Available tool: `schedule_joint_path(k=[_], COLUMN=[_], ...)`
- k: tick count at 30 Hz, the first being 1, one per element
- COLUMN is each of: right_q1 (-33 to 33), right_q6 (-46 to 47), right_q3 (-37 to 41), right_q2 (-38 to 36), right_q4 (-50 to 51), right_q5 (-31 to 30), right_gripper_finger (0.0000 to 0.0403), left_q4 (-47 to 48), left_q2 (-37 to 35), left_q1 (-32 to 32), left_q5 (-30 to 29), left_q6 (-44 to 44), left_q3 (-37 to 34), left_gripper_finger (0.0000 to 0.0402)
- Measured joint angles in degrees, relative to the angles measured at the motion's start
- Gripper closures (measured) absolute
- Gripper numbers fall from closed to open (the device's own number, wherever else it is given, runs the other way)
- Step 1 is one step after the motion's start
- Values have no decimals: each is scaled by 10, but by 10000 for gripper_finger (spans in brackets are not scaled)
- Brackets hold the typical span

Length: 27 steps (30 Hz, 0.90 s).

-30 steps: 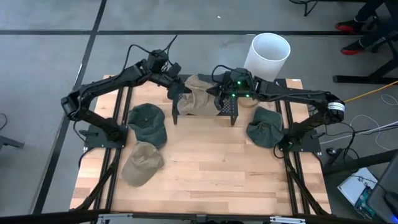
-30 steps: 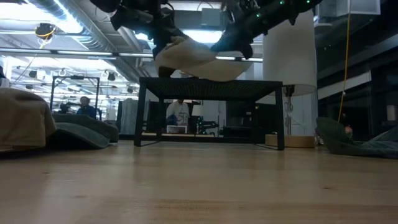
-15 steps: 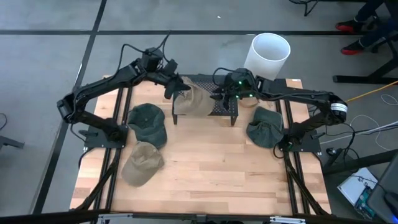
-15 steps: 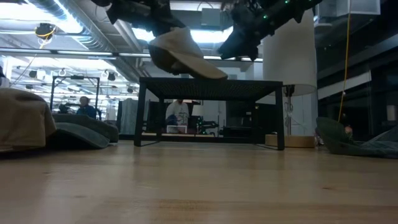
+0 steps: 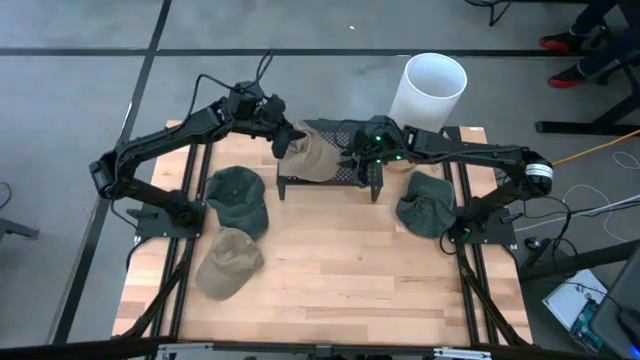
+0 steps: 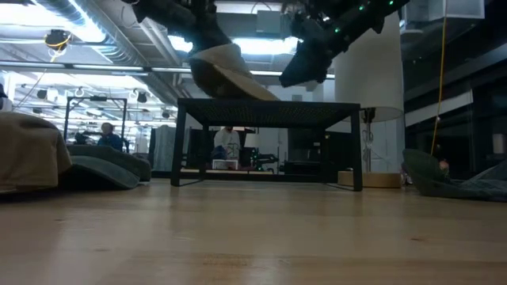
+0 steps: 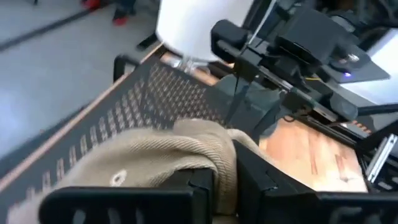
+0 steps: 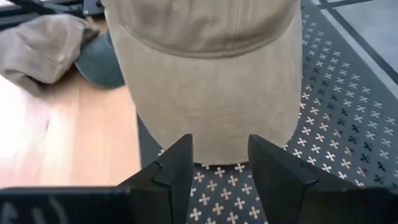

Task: Pick & Place hat
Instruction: Put the right brown cap on the shelf

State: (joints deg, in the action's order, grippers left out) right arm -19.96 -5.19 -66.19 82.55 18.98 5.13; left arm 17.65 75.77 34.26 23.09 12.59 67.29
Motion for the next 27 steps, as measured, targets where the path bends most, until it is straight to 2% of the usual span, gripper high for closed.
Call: schedule_joint_path(k=[5, 11, 15, 22, 27], right_q1=[0, 5, 6, 5, 5], right_q6=[-22, -32, -41, -41, -41], right_q3=[0, 0, 0, 0, -1], right_q2=[25, 21, 24, 40, 53], right_q4=[-15, -38, -45, -41, -43], right_q5=[0, 9, 10, 10, 12], right_gripper_finger=[248, 248, 248, 248, 248], left_q4=[49, 2, -45, -40, -36], left_q2=[6, 6, 6, 6, 6], left_q1=[-6, -7, -5, -2, -2], left_q5=[31, 176, 235, 244, 220], left_q6=[59, 93, 122, 117, 104], left_q3=[0, 0, 0, 0, 0], left_gripper_finger=[378, 378, 358, 296, 253])
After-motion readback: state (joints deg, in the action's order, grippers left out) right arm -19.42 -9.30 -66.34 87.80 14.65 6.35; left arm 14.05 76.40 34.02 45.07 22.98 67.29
